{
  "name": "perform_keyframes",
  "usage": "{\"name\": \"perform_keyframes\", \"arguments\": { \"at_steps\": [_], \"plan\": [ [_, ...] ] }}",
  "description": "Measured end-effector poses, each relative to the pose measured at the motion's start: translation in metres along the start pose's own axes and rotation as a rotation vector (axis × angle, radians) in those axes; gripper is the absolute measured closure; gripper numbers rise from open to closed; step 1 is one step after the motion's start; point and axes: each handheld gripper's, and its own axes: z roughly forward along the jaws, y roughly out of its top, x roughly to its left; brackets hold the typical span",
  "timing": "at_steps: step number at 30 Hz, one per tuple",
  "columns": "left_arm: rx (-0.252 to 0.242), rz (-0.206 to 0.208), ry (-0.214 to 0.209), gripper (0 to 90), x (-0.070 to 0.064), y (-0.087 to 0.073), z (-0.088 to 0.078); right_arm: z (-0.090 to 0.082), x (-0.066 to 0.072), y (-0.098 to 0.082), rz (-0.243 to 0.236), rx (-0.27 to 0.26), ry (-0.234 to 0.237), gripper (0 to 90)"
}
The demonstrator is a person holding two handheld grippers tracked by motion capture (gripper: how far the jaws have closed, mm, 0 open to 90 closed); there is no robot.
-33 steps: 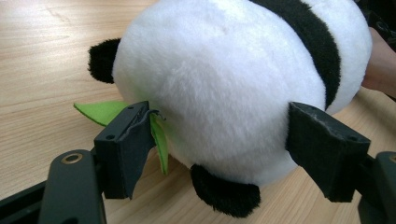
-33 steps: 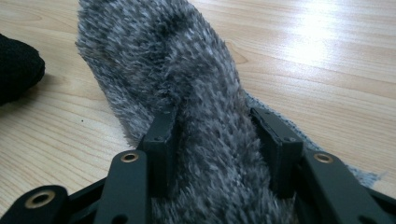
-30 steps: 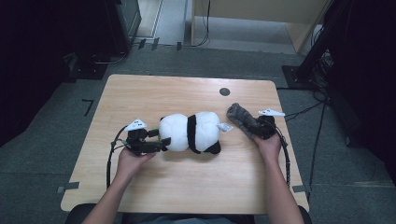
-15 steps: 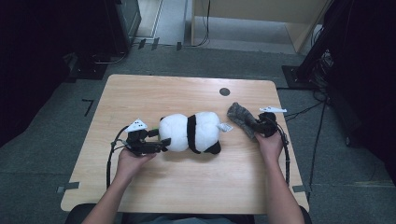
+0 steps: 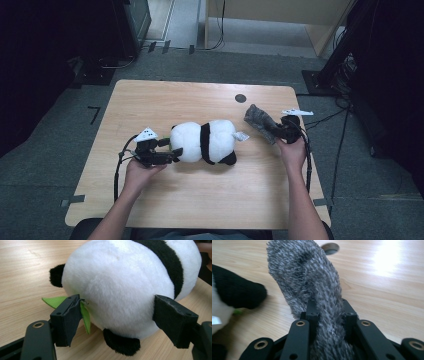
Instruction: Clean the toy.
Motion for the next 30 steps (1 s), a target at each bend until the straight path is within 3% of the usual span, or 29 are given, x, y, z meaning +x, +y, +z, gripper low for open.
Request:
{"name": "perform_keyframes", "arguments": {
  "at_steps": [2, 7, 12, 17, 21, 23, 27, 30],
  "plan": [
    [-0.012, -0.015, 0.0, 24.1, 0.0, 0.002, -0.003, -0.001, 0.003, 0.004, -0.01, 0.003, 0.005, 74.9],
    [-0.002, 0.008, 0.0, 22.0, -0.007, 0.008, -0.003, -0.006, 0.012, 0.011, -0.037, 0.003, 0.013, 74.8],
    [0.026, 0.032, 0.036, 12.0, -0.014, 0.01, 0.007, -0.012, 0.023, 0.018, -0.061, -0.007, 0.028, 74.6],
    [0.009, 0.032, 0.067, 7.7, -0.017, 0.012, 0.016, -0.017, 0.032, 0.024, -0.076, -0.011, 0.042, 74.5],
    [0.026, 0.017, 0.052, 3.6, -0.014, 0.008, 0.023, -0.019, 0.04, 0.028, -0.085, -0.01, 0.06, 74.4],
    [0.029, 0.018, 0.038, 4.3, -0.013, 0.007, 0.024, -0.019, 0.043, 0.03, -0.093, -0.011, 0.069, 74.5],
    [0.027, 0.05, 0.032, 16.5, -0.013, 0.004, 0.023, -0.02, 0.052, 0.034, -0.102, -0.014, 0.086, 74.3],
    [0.028, 0.046, 0.029, 23.9, -0.014, 0.004, 0.021, -0.021, 0.058, 0.038, -0.117, -0.012, 0.097, 74.2]
  ]
}}
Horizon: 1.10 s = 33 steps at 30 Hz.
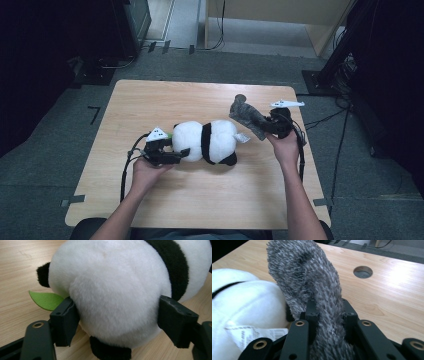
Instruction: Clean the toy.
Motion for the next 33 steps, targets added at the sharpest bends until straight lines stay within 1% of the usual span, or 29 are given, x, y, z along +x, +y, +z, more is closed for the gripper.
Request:
{"name": "perform_keyframes", "arguments": {
  "at_steps": [3, 5, 8, 12, 16, 19, 21, 27, 30, 33],
  "plan": [
    [-0.003, -0.003, -0.002, 25.9, -0.001, 0.0, -0.001, 0.0, 0.008, 0.006, -0.01, 0.002, 0.013, 74.1],
    [-0.005, -0.005, 0.0, 28.3, -0.001, -0.001, -0.002, 0.0, 0.012, 0.011, -0.026, -0.002, 0.019, 74.1],
    [-0.011, -0.001, 0.001, 28.8, -0.002, -0.002, -0.002, 0.0, 0.024, 0.019, -0.047, -0.014, 0.04, 74.1],
    [-0.023, -0.001, 0.004, 29.3, -0.002, -0.003, -0.002, 0.003, 0.037, 0.026, -0.074, 0.002, 0.053, 74.2],
    [-0.027, 0.005, 0.017, 29.8, -0.004, -0.005, -0.003, 0.011, 0.047, 0.035, -0.115, 0.016, 0.067, 74.2],
    [-0.029, 0.007, 0.021, 30.2, -0.005, -0.005, -0.003, 0.016, 0.052, 0.041, -0.131, 0.026, 0.074, 74.2],
    [-0.034, 0.0, 0.019, 30.5, -0.005, -0.006, -0.003, 0.019, 0.057, 0.046, -0.145, 0.024, 0.081, 74.2],
    [-0.047, 0.0, 0.03, 30.4, -0.006, -0.007, -0.002, 0.034, 0.072, 0.06, -0.198, 0.039, 0.114, 74.2],
    [-0.052, 0.0, 0.027, 30.5, -0.006, -0.008, -0.002, 0.045, 0.085, 0.067, -0.23, 0.059, 0.133, 74.2],
    [-0.049, -0.005, 0.026, 30.7, -0.006, -0.006, -0.001, 0.053, 0.095, 0.07, -0.251, 0.069, 0.156, 74.2]
  ]
}}
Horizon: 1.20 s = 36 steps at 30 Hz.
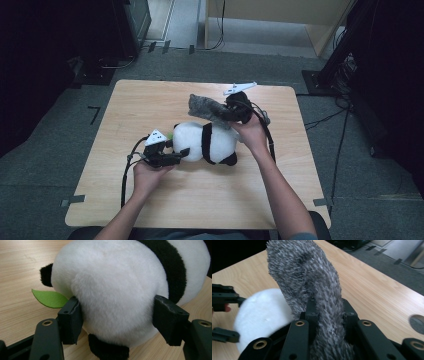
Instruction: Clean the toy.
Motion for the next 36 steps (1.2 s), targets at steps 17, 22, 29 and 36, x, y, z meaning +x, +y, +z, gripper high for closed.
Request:
{"name": "perform_keyframes", "arguments": {
  "at_steps": [17, 22, 29, 36],
  "plan": [
    [-0.001, 0.011, 0.022, 35.4, -0.004, -0.001, -0.001, 0.037, 0.036, 0.013, -0.092, 0.041, 0.082, 74.2],
    [0.003, 0.001, 0.025, 36.1, -0.004, -0.002, 0.0, 0.045, 0.036, 0.007, -0.093, 0.083, 0.084, 74.3],
    [0.01, -0.007, 0.031, 37.1, -0.004, -0.002, 0.0, 0.042, 0.021, 0.002, -0.06, 0.105, 0.064, 74.3],
    [0.01, -0.008, 0.032, 37.1, -0.004, -0.003, 0.0, 0.031, -0.001, -0.005, -0.013, 0.101, 0.051, 74.5]
  ]
}}
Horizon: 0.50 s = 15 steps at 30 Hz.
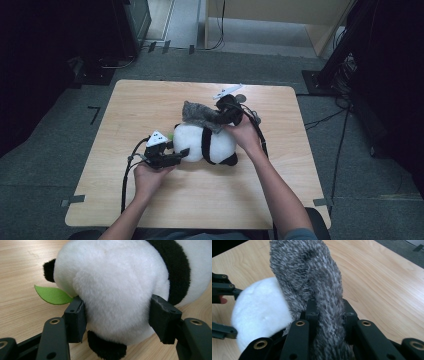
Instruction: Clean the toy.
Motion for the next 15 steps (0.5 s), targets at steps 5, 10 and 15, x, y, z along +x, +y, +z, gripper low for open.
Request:
{"name": "perform_keyframes", "arguments": {
  "at_steps": [5, 10, 15],
  "plan": [
    [0.005, -0.006, -0.003, 37.0, 0.0, 0.001, 0.0, -0.012, -0.01, -0.005, 0.012, -0.01, -0.023, 74.4],
    [0.015, -0.01, -0.012, 36.8, 0.002, 0.001, 0.0, -0.026, -0.022, -0.013, 0.032, -0.029, -0.045, 74.4],
    [0.026, -0.017, -0.022, 36.4, 0.004, 0.002, 0.0, -0.035, -0.033, -0.021, 0.053, -0.034, -0.054, 74.3]
  ]
}}
